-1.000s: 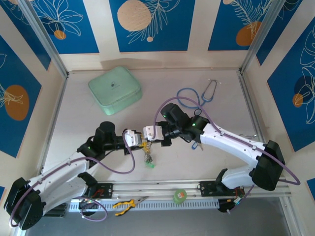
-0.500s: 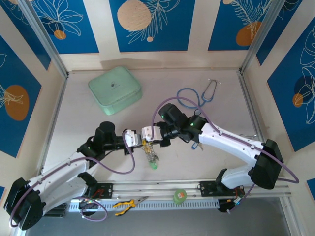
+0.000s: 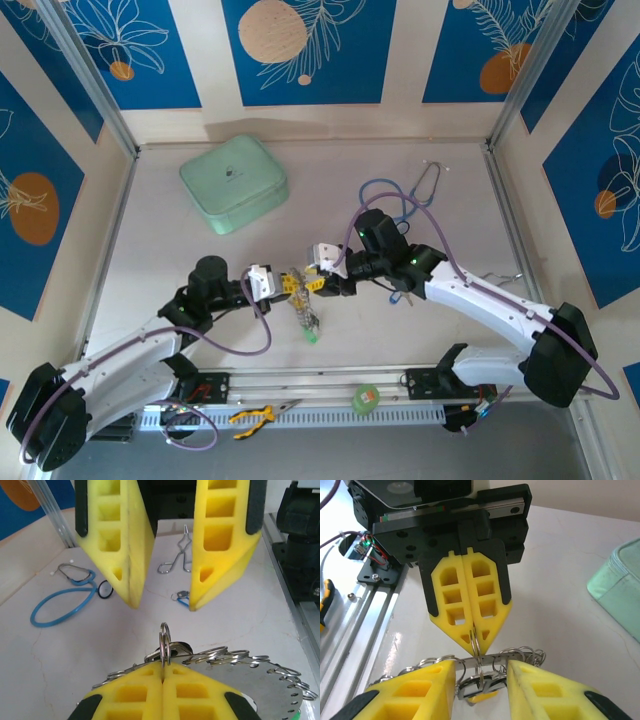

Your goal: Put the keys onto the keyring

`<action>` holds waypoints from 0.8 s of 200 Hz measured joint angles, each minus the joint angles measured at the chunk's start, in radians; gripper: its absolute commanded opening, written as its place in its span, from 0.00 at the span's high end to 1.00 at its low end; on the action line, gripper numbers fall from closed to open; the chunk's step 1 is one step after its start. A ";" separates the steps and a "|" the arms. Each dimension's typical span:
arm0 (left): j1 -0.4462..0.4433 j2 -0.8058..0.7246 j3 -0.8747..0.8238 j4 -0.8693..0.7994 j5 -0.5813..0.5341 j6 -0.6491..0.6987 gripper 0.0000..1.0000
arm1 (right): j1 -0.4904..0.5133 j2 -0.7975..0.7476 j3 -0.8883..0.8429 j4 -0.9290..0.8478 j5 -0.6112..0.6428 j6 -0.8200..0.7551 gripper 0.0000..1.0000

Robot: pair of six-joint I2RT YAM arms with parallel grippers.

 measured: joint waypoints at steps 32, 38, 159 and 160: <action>0.000 0.003 -0.016 0.059 0.018 -0.039 1.00 | 0.001 0.011 -0.004 0.031 -0.011 0.014 0.70; 0.000 0.005 -0.018 0.069 0.022 -0.045 1.00 | 0.002 0.015 -0.004 0.035 -0.012 0.017 0.71; 0.000 0.026 -0.028 0.130 0.043 -0.107 0.70 | 0.005 0.049 -0.003 0.032 -0.051 0.001 1.00; 0.000 0.026 -0.028 0.130 0.042 -0.102 0.70 | 0.005 0.049 -0.003 0.031 -0.051 0.000 1.00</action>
